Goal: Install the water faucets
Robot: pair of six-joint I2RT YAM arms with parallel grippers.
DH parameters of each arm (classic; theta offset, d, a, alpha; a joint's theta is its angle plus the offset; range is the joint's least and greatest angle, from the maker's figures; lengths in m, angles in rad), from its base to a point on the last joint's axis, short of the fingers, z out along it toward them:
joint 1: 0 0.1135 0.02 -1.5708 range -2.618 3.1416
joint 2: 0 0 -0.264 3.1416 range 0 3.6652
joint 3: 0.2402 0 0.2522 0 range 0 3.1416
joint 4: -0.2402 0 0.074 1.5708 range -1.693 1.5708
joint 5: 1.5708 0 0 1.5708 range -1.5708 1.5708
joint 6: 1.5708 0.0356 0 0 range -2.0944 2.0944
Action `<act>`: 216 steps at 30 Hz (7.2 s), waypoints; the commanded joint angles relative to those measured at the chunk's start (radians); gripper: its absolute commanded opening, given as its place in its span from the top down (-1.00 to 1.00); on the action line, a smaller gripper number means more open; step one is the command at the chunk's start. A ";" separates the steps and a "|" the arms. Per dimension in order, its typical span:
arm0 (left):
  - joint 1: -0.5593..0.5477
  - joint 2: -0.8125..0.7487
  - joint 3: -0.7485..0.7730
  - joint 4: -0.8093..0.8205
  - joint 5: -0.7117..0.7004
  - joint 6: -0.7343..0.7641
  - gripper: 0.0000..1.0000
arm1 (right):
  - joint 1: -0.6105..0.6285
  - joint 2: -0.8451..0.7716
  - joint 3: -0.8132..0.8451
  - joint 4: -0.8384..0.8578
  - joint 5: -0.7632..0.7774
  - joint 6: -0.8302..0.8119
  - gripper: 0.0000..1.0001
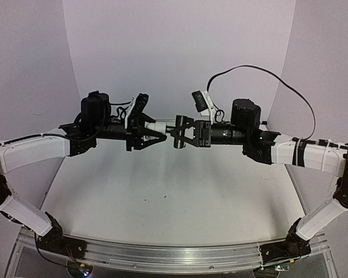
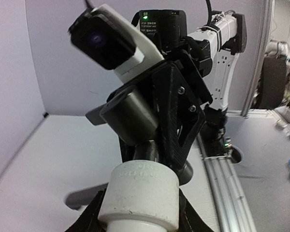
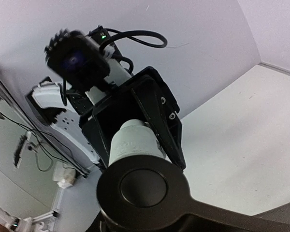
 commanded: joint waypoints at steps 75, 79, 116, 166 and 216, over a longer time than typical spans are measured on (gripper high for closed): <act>-0.027 0.101 0.015 0.596 0.136 -0.311 0.88 | -0.006 0.017 0.073 0.181 -0.058 0.400 1.00; -0.027 0.049 -0.008 0.597 0.269 -0.188 1.00 | -0.034 -0.016 0.042 0.188 -0.012 0.451 1.00; 0.024 0.224 -0.004 0.485 0.062 -1.359 -0.99 | -0.040 -0.194 -0.069 -0.168 0.399 -0.666 1.00; -0.020 -0.180 -0.216 0.271 -0.245 -0.774 -0.99 | -0.026 -0.239 -0.058 -0.148 0.375 -0.643 1.00; -0.008 0.400 0.139 0.583 0.074 -1.593 0.50 | 0.063 -0.067 -0.215 0.093 0.516 -0.671 1.00</act>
